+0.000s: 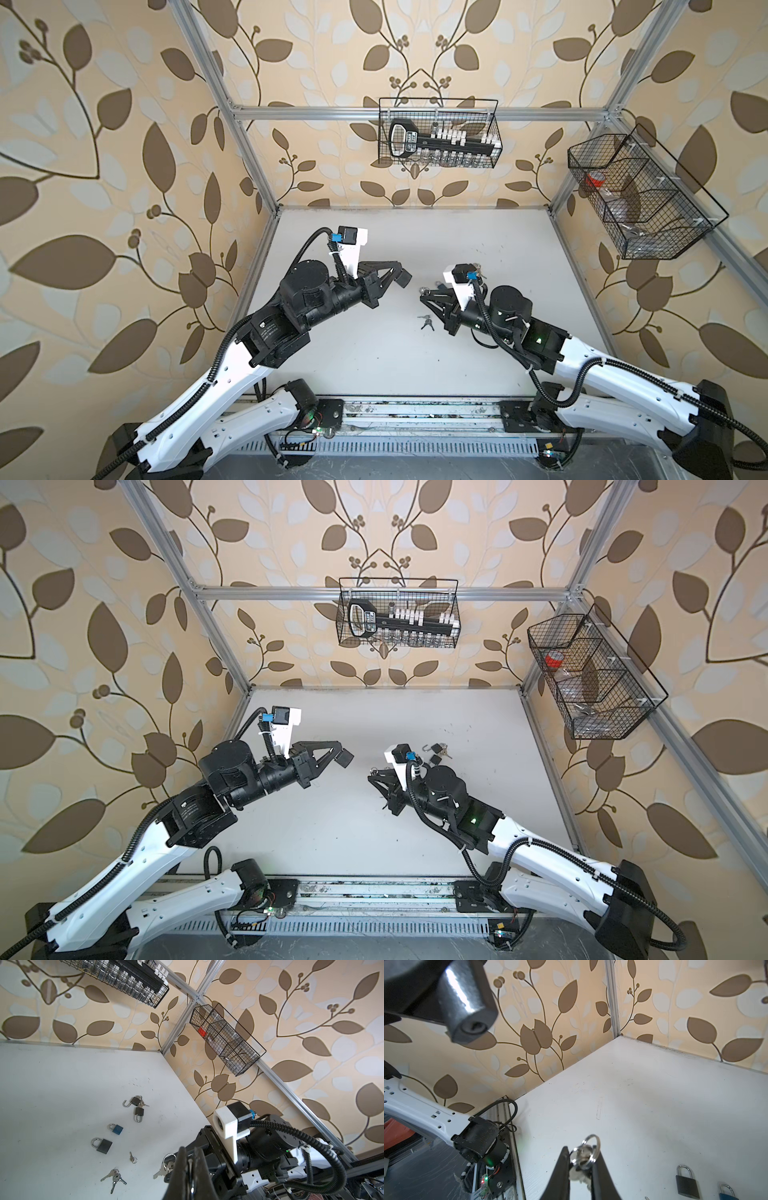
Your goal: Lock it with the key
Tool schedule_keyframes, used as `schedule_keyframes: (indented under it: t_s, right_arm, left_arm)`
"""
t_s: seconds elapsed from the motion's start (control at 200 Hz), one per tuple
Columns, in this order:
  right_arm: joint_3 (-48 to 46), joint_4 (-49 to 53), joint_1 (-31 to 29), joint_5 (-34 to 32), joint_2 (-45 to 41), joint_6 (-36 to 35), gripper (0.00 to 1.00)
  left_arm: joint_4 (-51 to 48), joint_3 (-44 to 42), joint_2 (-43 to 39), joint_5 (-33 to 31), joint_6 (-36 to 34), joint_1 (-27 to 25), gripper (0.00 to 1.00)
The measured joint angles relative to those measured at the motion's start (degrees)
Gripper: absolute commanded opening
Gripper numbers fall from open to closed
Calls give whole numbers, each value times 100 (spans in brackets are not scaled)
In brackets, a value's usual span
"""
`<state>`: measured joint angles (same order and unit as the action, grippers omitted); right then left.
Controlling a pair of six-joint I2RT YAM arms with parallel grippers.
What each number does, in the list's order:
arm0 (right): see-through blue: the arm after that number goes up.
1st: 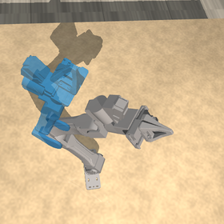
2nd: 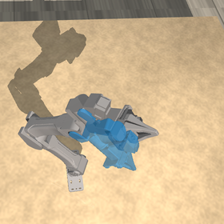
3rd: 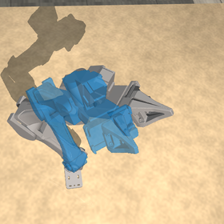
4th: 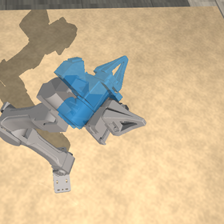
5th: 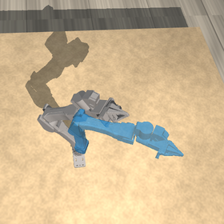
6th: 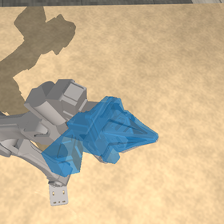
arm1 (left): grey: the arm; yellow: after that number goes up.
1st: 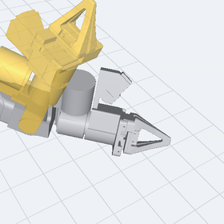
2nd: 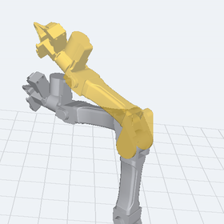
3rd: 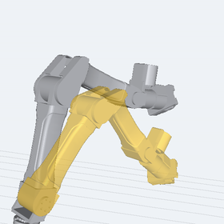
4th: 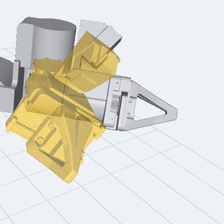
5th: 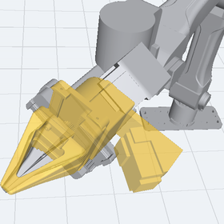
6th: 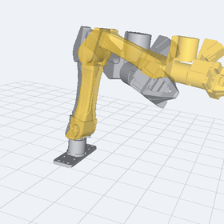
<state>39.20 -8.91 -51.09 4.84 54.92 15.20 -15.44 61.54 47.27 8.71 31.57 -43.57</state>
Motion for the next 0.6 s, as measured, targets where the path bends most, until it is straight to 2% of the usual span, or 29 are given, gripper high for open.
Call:
schedule_keyframes:
  t_s: [0.15, 0.43, 0.515, 0.6]
  right_arm:
    - [7, 407, 0, -153, 87, -20, 0]
    - [33, 1309, 0, -186, 837, 114, 0]
    - [33, 1357, 0, -168, 962, 175, 0]
    - [44, 1405, 0, -111, 1217, 214, 0]
  left_arm:
    - [-409, 72, 59, -223, -81, 0, 0]
    - [-1303, -4, 269, -964, 2, 31, 0]
    - [-1434, -127, 365, -898, 166, 299, 0]
    - [-1384, -490, 396, -636, 411, 820, 0]
